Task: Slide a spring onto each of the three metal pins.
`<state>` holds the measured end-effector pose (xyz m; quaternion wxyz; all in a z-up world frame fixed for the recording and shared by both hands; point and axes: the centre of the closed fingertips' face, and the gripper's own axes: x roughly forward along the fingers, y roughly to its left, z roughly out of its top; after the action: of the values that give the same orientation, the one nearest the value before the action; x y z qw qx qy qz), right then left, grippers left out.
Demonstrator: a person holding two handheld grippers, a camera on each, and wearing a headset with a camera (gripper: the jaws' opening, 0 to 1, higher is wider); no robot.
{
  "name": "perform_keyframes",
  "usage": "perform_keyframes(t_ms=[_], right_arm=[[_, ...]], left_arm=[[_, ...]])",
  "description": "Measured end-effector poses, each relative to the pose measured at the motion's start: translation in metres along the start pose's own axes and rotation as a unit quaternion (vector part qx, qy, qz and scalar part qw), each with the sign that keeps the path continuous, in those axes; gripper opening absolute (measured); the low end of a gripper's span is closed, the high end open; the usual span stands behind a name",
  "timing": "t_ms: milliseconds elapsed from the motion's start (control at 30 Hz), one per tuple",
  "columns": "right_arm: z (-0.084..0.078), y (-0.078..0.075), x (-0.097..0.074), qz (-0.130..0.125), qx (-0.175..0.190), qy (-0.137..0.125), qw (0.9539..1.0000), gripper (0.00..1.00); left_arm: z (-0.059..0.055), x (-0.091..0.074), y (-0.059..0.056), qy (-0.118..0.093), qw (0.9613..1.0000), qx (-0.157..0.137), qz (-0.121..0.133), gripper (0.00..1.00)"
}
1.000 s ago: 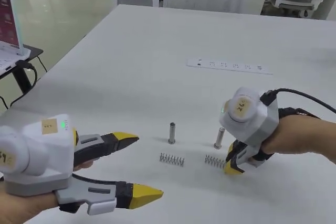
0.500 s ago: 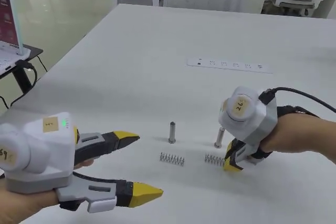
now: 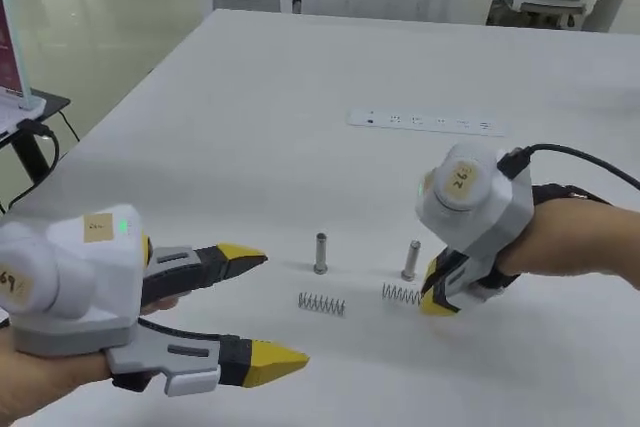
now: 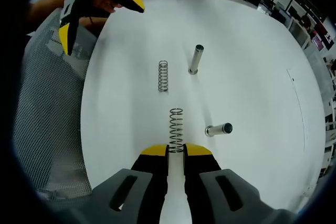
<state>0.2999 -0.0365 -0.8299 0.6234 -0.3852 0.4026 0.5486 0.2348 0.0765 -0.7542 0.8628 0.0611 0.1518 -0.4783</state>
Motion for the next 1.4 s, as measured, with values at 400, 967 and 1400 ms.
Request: perform_keyframes(t_ms=[400,967,1400], right_arm=[[0.023,0.012,-0.024,0.003,-0.022,-0.019,0.9996,0.08],[0.046,0.027,-0.044,0.006,-0.059,-0.029,0.9978,0.08],[0.057,0.037,-0.052,0.012,-0.088,-0.034,0.9955,0.08]], left_arm=[[0.007,0.008,0.000,0.004,0.9997,0.016,-0.018,0.60],[0.025,0.030,-0.001,0.007,0.9984,0.035,-0.044,0.55],[0.032,0.040,-0.008,-0.001,0.9973,0.045,-0.059,0.48]])
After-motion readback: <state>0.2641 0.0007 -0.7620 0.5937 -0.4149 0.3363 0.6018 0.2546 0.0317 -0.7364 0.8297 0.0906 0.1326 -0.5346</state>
